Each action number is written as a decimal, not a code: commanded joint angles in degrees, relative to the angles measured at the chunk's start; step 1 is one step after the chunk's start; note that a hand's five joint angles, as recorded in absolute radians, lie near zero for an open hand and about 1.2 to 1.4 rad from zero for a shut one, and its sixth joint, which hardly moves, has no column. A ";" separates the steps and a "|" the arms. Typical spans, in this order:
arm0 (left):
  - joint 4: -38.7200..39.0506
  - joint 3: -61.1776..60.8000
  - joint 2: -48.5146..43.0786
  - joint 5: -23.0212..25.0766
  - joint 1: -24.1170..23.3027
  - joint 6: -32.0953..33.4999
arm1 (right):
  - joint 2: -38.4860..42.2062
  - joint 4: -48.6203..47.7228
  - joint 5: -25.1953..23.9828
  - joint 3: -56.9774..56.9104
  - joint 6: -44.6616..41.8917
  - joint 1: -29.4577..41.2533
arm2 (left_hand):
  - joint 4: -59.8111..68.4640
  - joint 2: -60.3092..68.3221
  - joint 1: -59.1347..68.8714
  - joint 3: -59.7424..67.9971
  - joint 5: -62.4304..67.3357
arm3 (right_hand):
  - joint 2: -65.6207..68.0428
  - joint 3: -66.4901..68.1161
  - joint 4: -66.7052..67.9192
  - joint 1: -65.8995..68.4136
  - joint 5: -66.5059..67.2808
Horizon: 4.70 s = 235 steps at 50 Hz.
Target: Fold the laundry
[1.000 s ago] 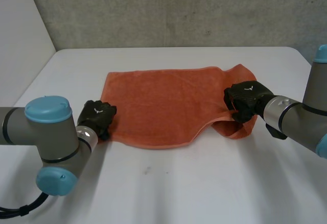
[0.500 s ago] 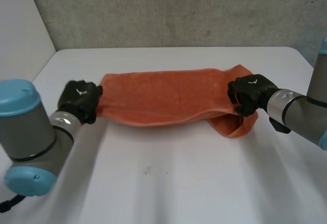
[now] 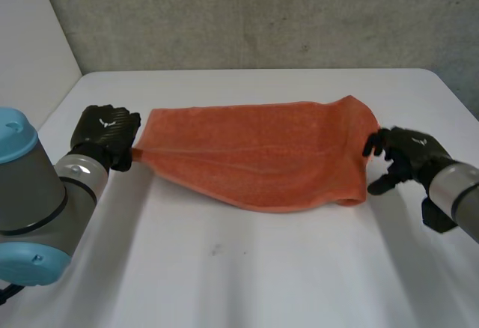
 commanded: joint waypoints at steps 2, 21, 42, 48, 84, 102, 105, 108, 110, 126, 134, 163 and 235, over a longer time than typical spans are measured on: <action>0.00 0.37 0.23 0.23 0.75 -0.16 | 2.40 -3.61 -1.05 5.25 2.03 -2.77 | 11.71 11.37 15.72 12.00 15.57 | 2.17 3.08 3.22 7.39 3.31; 0.09 0.37 0.14 0.50 2.33 -0.33 | 14.43 -6.51 0.96 -2.91 10.03 -1.46 | 11.71 11.37 15.72 12.00 15.57 | 1.49 2.40 2.55 6.71 2.64; 0.18 0.98 -0.04 0.58 4.09 -0.33 | 24.28 -5.81 5.89 -16.10 10.47 7.95 | 11.71 11.37 15.72 12.00 15.57 | 2.84 3.75 3.89 8.06 3.98; 0.27 1.16 -0.13 0.58 4.09 -0.33 | 25.96 -4.85 6.16 -18.13 10.20 9.53 | 11.71 11.37 15.72 12.00 15.57 | 44.06 44.96 45.11 49.27 45.20; -13.62 3.69 -6.35 3.04 4.00 0.28 | 18.56 37.53 7.38 -31.92 -43.50 5.93 | 11.71 11.37 15.72 12.00 15.57 | 44.16 45.07 45.21 49.38 45.30; 10.64 39.93 -5.05 1.99 3.04 4.32 | 11.73 4.03 9.33 -58.66 -41.92 5.76 | 11.71 11.37 15.72 12.00 15.57 | 44.16 45.07 45.21 49.38 45.30; 10.38 35.17 -3.55 2.17 3.21 4.32 | 9.96 5.44 5.19 -54.34 -41.83 5.58 | 11.71 11.37 15.72 12.00 15.57 | 44.16 45.07 45.21 49.38 45.30; 10.29 30.28 -2.50 2.25 3.04 4.24 | 9.78 7.11 1.41 -50.38 -41.83 5.23 | 11.71 11.37 15.72 12.00 15.57 | 44.16 45.07 45.21 49.38 45.30; 10.11 26.91 -2.32 2.25 3.13 4.24 | 9.78 8.34 -0.61 -48.10 -42.09 5.23 | 11.71 11.37 15.72 12.00 15.57 | 44.16 45.07 45.21 49.38 45.30; 9.76 3.45 -9.35 2.43 4.36 3.89 | 26.39 29.09 -3.60 -41.07 -53.70 5.67 | 11.71 11.37 15.72 12.00 15.57 | 44.16 45.07 45.21 49.38 45.30; 9.67 1.86 -9.00 2.34 5.94 3.80 | 28.86 17.58 -3.51 -33.52 -48.69 5.14 | 11.71 11.37 15.72 12.00 15.57 | 38.06 38.96 39.11 43.28 39.20; 9.58 -0.34 -6.37 2.43 6.46 3.01 | 6.09 -1.94 -2.46 2.25 -9.66 -10.24 | 11.71 11.37 15.72 12.00 15.57 | -6.76 -5.86 -5.71 -1.55 -5.62; 5.01 -1.30 -2.76 2.60 6.82 0.55 | 8.99 -2.82 -10.28 1.73 -8.96 -12.26 | 11.71 11.37 15.72 12.00 15.57 | 1.16 2.06 2.21 6.38 2.30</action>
